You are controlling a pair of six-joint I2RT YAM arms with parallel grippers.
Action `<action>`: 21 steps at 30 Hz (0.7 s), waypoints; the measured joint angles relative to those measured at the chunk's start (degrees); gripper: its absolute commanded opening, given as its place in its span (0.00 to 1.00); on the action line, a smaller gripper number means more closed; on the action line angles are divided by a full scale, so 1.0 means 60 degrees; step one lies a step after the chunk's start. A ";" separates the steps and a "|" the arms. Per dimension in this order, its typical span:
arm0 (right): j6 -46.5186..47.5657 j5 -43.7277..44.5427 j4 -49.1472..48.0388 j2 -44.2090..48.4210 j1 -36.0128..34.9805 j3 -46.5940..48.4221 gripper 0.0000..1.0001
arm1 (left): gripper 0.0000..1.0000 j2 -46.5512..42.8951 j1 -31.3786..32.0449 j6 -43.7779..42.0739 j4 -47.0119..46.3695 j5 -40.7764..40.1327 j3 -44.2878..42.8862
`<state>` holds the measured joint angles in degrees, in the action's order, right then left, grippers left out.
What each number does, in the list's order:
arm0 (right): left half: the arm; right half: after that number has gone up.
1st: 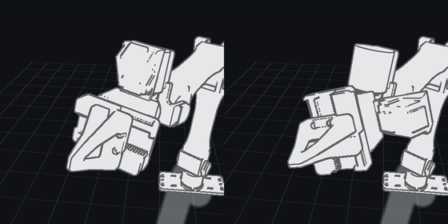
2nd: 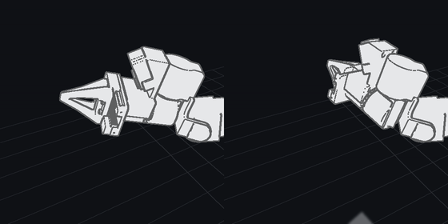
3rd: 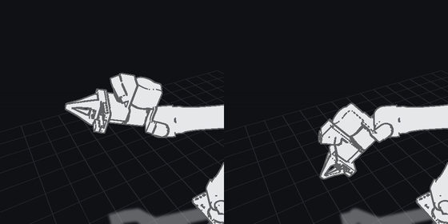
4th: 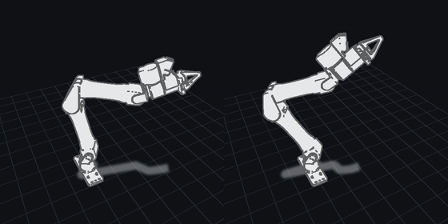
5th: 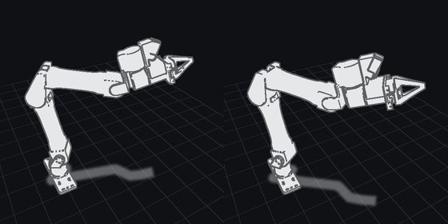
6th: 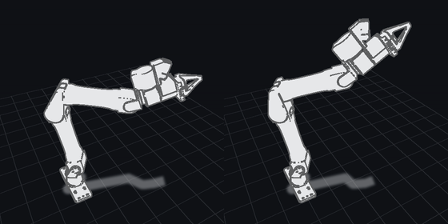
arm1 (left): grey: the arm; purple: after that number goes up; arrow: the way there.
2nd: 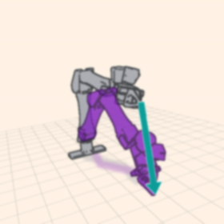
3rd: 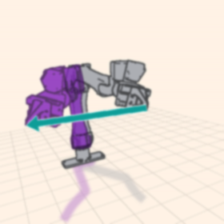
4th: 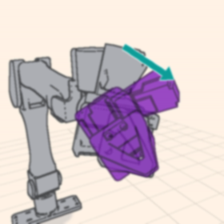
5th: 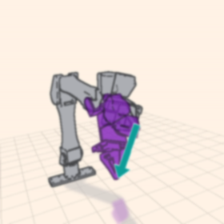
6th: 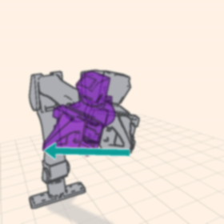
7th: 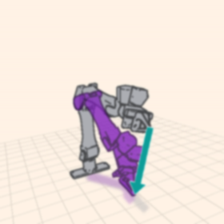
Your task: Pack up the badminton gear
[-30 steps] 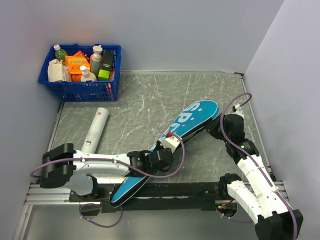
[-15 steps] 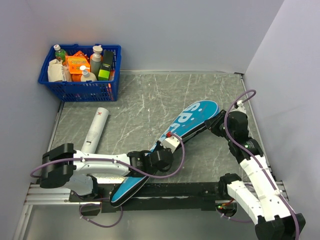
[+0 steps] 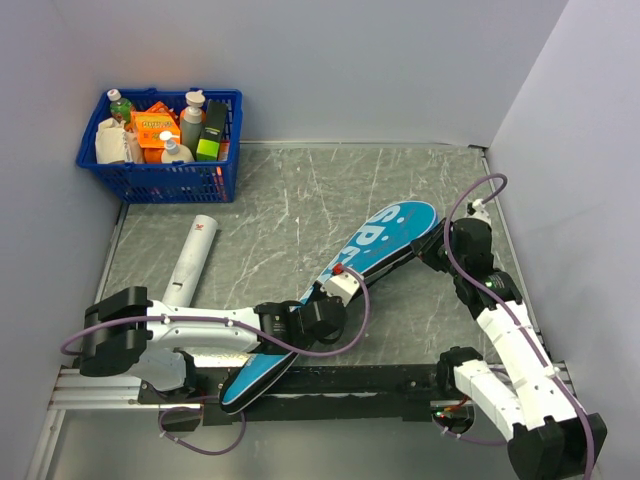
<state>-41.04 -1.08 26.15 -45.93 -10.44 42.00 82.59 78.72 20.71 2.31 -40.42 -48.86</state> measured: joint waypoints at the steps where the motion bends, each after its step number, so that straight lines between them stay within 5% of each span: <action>1: 0.0004 0.0004 0.0000 -0.0004 0.0022 0.0000 0.32 | 0.01 0.0000 0.0000 -0.0004 0.0000 0.0000 0.0000; 21: 0.0007 -0.0004 -0.0430 -0.0069 0.0313 -0.0492 0.30 | 0.01 0.0000 -0.0004 -0.0004 0.0004 0.0011 0.0004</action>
<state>-40.99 -1.10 23.57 -46.35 -8.56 39.05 82.59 78.70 20.69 2.33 -40.36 -48.84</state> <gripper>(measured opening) 0.300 0.067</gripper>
